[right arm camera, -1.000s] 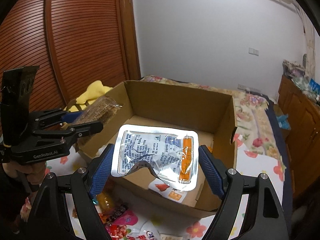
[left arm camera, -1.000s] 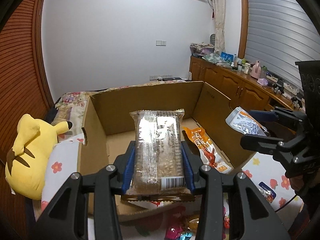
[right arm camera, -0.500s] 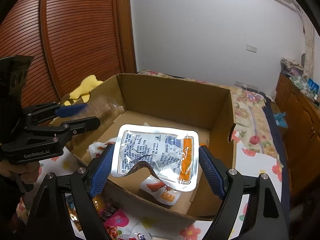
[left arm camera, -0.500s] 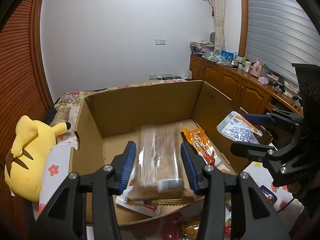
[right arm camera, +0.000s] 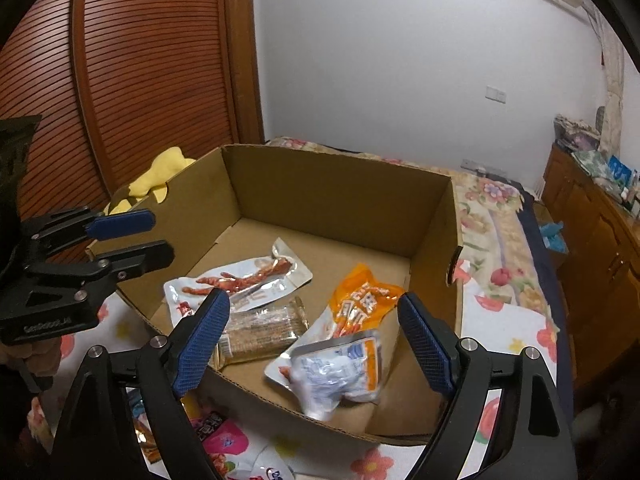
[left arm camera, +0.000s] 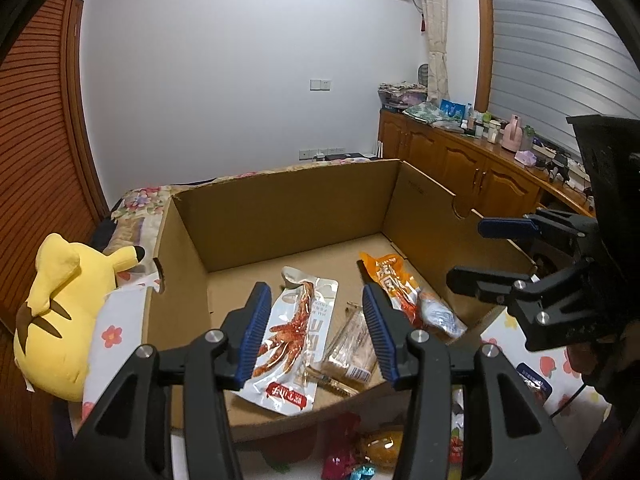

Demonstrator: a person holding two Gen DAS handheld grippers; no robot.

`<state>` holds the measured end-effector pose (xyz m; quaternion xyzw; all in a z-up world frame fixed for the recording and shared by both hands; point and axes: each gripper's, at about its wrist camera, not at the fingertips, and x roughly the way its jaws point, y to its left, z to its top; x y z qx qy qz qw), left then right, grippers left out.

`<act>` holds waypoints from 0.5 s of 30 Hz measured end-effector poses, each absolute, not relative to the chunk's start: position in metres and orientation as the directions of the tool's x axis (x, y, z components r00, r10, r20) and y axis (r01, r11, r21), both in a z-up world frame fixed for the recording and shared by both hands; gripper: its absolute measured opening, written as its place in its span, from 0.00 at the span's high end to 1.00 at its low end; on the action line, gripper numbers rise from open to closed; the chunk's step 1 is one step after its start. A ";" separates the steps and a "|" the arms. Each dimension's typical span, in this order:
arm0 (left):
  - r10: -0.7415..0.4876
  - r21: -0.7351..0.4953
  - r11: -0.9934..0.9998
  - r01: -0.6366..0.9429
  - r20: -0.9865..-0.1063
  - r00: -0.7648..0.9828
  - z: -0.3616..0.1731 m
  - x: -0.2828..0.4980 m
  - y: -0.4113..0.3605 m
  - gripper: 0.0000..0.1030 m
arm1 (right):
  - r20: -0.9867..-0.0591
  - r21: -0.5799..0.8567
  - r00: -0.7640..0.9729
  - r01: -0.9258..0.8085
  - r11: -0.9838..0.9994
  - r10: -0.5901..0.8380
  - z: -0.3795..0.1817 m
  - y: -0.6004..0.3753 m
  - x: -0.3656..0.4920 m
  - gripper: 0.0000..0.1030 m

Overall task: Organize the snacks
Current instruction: 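Move both tools back to the remaining snacks on the table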

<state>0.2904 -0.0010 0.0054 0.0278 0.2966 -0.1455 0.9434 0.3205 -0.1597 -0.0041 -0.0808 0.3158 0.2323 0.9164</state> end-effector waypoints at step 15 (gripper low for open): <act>-0.276 -0.021 0.949 0.316 -0.543 0.793 0.015 0.212 0.002 0.53 | -0.548 -0.020 0.753 -0.447 0.894 0.364 0.032 -0.182 0.239 0.15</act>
